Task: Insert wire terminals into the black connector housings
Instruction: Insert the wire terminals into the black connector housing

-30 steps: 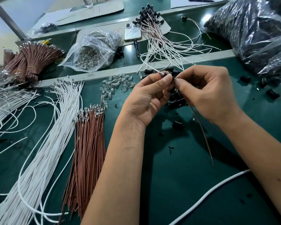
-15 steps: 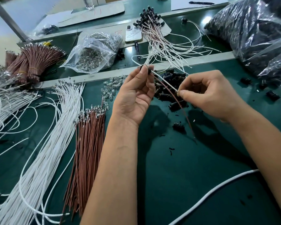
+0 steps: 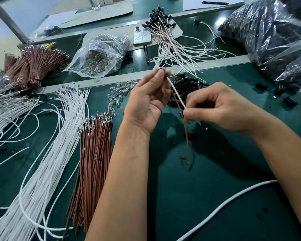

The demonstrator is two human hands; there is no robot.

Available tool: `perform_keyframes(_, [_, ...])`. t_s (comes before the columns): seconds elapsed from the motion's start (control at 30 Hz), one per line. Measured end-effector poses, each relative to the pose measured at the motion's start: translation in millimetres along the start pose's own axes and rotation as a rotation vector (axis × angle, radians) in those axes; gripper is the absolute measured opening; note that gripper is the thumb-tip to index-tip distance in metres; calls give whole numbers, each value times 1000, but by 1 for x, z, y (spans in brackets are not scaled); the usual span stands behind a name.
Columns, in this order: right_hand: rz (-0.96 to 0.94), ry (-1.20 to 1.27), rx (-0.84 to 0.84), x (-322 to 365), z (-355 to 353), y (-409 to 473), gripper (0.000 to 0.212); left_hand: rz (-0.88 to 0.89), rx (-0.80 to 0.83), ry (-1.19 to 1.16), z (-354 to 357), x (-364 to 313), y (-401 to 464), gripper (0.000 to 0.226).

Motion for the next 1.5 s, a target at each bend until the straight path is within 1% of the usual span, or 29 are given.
perform_keyframes(0.07, [33, 61, 214, -1, 12, -5, 17, 19, -28, -53, -6, -5, 1, 17])
perform_keyframes(0.1, [38, 85, 272, 0, 18, -7, 18, 24, -39, -45, -8, -7, 1, 18])
perform_keyframes(0.13, [36, 112, 280, 2, 21, -7, 20, 25, -47, -14, -9, -7, 1, 19])
perform_keyframes(0.17, [39, 151, 240, 2, 22, -6, 22, 21, -55, 36, -9, -6, 1, 20])
perform_keyframes(0.2, [59, 201, 163, 1, 21, -3, 27, 8, -63, 98, -9, -4, 1, 20])
perform_keyframes(0.27, [119, 278, -29, -5, 18, 3, 37, -38, -68, 214, -6, 3, 1, 19])
perform_keyframes(0.33, [162, 272, -173, -9, 16, 5, 36, -75, -73, 263, -4, 11, 2, 20])
perform_keyframes(0.4, [181, 225, -211, -11, 15, 6, 28, -67, -92, 245, -4, 13, 3, 15])
perform_keyframes(0.43, [184, 201, -187, -12, 16, 5, 27, -47, -103, 214, -5, 11, 4, 11])
perform_keyframes(0.5, [178, 165, -86, -11, 19, 4, 27, -1, -127, 134, -9, 5, 4, 4])
perform_keyframes(0.57, [174, 155, -31, -8, 25, 3, 28, 27, -149, 112, -12, 1, 4, 6])
perform_keyframes(0.6, [173, 155, -58, -7, 26, 3, 29, 28, -154, 128, -12, 0, 4, 6])
perform_keyframes(0.63, [176, 153, -120, -6, 25, 5, 30, 20, -153, 154, -11, 2, 4, 6])
perform_keyframes(0.73, [198, 102, -342, -7, 14, 8, 29, -13, -127, 238, -3, 13, 3, 5])
perform_keyframes(0.77, [209, 79, -386, -7, 12, 8, 29, -16, -121, 243, -1, 16, 3, 5])
perform_keyframes(0.83, [232, 55, -411, -7, 10, 10, 28, -6, -122, 229, 1, 19, 4, 5])
perform_keyframes(0.9, [246, 7, -345, -7, 12, 12, 32, 12, -133, 217, 0, 17, 4, 5])
perform_keyframes(0.97, [242, -51, -209, -5, 14, 11, 35, 31, -143, 181, -3, 14, 4, 6])
perform_keyframes(1.03, [234, -70, -71, -4, 15, 7, 34, 45, -136, 150, -5, 12, 3, 7])
perform_keyframes(1.07, [232, -60, -46, -4, 13, 4, 33, 43, -120, 147, -4, 12, 3, 8])
perform_keyframes(1.1, [230, -37, -66, -4, 11, 2, 33, 38, -96, 150, -2, 13, 3, 9])
perform_keyframes(1.2, [210, 88, -295, -6, 0, 0, 28, 29, -1, 199, 5, 16, 2, 17])
perform_keyframes(1.23, [193, 108, -336, -5, -3, 0, 25, 30, 22, 216, 6, 17, 2, 19])
perform_keyframes(1.27, [177, 114, -334, -5, -4, 1, 24, 36, 38, 219, 7, 17, 1, 19])
perform_keyframes(1.33, [164, 117, -224, -6, 0, 0, 23, 60, 48, 190, 6, 14, 0, 19])
perform_keyframes(1.5, [189, 65, 181, -10, 16, -8, 20, 127, 60, 174, 4, 3, -2, 18])
Point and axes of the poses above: each hand's wrist, its own y-axis towards the middle knuckle, its own z-axis out of the palm, x = y × z, the point moved 6 cm from there along y, towards the middle knuckle, and after that the axes turned 10 degrees about -y, right-handed, at the moved point
